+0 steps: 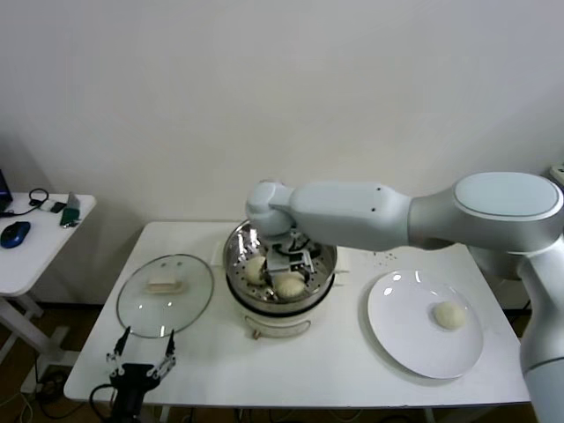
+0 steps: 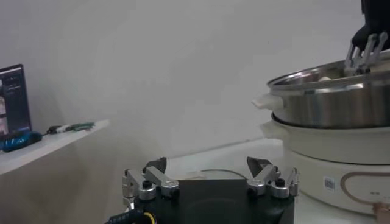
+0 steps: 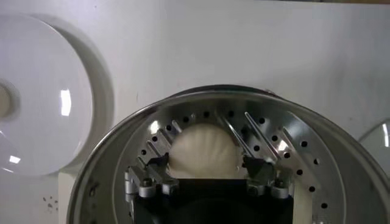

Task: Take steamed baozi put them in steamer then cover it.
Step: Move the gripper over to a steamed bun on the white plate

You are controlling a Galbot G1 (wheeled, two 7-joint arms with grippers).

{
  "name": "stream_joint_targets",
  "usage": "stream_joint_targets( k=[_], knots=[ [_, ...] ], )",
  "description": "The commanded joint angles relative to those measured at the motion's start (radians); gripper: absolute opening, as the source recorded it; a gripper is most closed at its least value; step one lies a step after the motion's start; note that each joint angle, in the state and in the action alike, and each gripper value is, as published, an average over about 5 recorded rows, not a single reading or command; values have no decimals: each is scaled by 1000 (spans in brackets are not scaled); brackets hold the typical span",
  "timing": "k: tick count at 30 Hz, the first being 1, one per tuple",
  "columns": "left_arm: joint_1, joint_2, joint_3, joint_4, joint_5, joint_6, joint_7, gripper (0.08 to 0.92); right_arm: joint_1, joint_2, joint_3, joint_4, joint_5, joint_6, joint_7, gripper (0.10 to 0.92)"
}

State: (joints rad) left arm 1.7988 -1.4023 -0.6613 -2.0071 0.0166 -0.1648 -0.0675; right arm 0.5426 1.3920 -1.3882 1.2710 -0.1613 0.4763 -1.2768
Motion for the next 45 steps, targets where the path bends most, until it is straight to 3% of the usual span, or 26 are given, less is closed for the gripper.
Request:
stream_joint_targets(
  k=[1,9,14,20,26,31,45],
  knots=[
    [0,1,0,0,-1,1,0,823,21,-11,39,-6,6,5,-14,822],
    [0,2,-3,-10,-3,1,-1,823,142,-154,96,-7,93,-57,-19,823],
    [-2,2,-1,-16,-3,1,-1,823,207,-348,63,18,299,-290,79,823],
    [-3,-1,9,-14,-1,0,0,823,206,-594,-15,83,373,-488,190,823],
    [-10,-3,17,-15,5,6,1,823,82,-793,1,123,361,-590,235,823],
    [-9,-4,17,-16,10,10,1,823,-121,-896,119,110,269,-617,240,823],
    [-20,-20,29,-17,41,38,0,823,-577,-977,461,-6,90,-625,232,823]
  ],
)
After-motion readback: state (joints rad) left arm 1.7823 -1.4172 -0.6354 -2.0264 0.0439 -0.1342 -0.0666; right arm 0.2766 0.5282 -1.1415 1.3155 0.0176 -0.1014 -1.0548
